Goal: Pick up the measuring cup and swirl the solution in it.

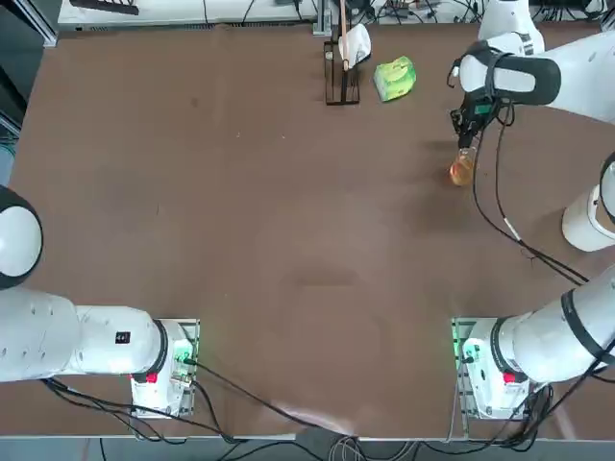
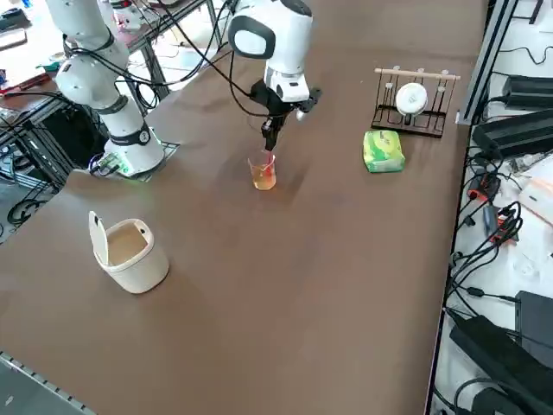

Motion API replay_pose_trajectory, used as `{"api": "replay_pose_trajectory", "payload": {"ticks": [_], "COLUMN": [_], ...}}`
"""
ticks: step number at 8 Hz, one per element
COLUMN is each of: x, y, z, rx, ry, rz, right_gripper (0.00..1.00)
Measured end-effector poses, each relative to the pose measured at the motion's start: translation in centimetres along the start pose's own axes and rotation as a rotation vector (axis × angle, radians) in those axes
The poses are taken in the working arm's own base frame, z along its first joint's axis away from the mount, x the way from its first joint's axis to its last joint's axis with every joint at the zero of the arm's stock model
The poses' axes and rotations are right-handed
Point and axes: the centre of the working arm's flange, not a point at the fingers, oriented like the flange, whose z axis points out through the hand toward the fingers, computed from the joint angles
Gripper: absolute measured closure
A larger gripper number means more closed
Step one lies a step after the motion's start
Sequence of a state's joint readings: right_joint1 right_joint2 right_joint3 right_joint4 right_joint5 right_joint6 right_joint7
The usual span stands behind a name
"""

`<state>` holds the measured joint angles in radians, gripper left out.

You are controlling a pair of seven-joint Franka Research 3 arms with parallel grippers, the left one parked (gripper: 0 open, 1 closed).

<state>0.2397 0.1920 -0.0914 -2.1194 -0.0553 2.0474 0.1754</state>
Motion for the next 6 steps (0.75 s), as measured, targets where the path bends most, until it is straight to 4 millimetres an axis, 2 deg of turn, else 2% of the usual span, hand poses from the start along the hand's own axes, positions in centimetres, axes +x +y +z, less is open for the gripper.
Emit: {"api": "replay_pose_trajectory", "payload": {"ticks": [4, 6], "x": [-0.6, -0.4], "y": [0.5, 2.4], "z": [0.4, 0.6], "rx": [-0.007, -0.007], "ry": [-0.056, -0.063], "rz": [-0.049, -0.093], "right_gripper": [0.98, 0.98]}}
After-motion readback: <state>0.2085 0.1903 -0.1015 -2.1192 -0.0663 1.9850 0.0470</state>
